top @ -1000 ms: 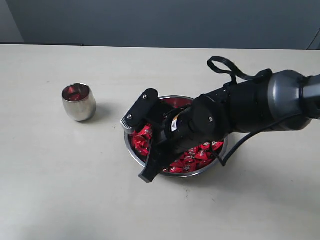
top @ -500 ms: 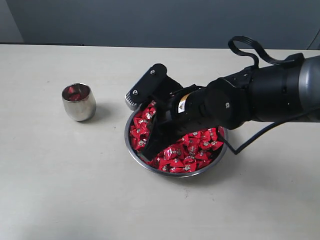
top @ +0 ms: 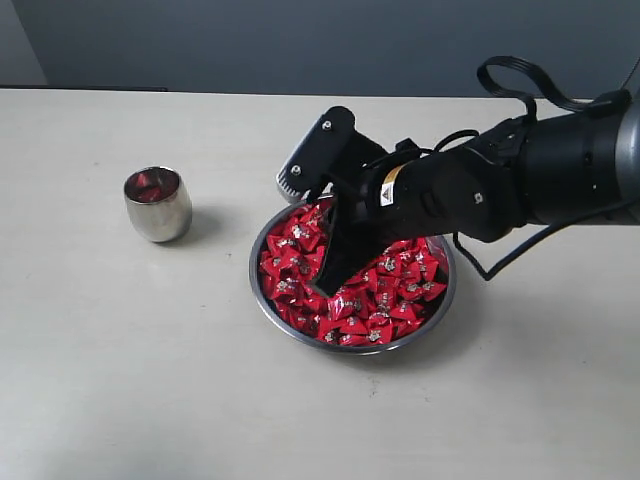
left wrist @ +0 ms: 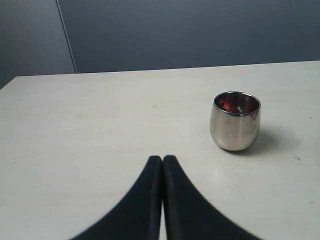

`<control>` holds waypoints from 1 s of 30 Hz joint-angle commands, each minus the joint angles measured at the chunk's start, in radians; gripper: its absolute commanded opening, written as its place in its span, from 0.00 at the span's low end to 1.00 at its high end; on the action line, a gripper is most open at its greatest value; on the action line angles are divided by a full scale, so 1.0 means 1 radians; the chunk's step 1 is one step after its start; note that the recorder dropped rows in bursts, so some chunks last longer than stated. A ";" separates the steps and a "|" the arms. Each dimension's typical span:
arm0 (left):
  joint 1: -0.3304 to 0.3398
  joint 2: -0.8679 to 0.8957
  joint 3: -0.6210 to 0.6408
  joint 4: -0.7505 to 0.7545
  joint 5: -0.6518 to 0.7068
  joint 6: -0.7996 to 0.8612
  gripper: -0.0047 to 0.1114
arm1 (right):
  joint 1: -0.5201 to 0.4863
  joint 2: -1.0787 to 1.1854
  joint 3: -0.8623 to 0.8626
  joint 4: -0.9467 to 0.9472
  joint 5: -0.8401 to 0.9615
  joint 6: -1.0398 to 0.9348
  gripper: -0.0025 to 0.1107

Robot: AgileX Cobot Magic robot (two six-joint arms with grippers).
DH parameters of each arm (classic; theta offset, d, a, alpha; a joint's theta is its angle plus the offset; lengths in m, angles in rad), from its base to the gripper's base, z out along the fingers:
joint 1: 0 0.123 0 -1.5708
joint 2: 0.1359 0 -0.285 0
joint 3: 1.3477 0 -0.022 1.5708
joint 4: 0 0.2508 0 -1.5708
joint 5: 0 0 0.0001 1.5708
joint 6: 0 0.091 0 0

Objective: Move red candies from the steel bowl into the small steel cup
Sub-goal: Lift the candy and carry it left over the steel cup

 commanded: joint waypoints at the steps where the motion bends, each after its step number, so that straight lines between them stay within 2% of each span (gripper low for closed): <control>1: 0.001 -0.004 0.004 -0.002 -0.002 -0.002 0.04 | -0.005 -0.011 0.006 -0.169 0.027 -0.003 0.01; 14: 0.001 -0.004 0.004 -0.002 -0.002 -0.002 0.04 | -0.005 -0.011 0.006 -0.275 0.053 -0.151 0.01; 20: 0.001 -0.004 0.004 -0.002 -0.002 -0.002 0.04 | -0.005 -0.011 0.006 -0.315 -0.049 -0.160 0.01; 26: 0.001 -0.004 0.004 -0.002 -0.002 -0.002 0.04 | -0.005 -0.009 -0.003 -0.091 -0.235 -0.153 0.01; 30: 0.001 -0.004 0.004 -0.002 -0.002 -0.002 0.04 | -0.005 0.027 -0.084 0.041 -0.229 -0.153 0.01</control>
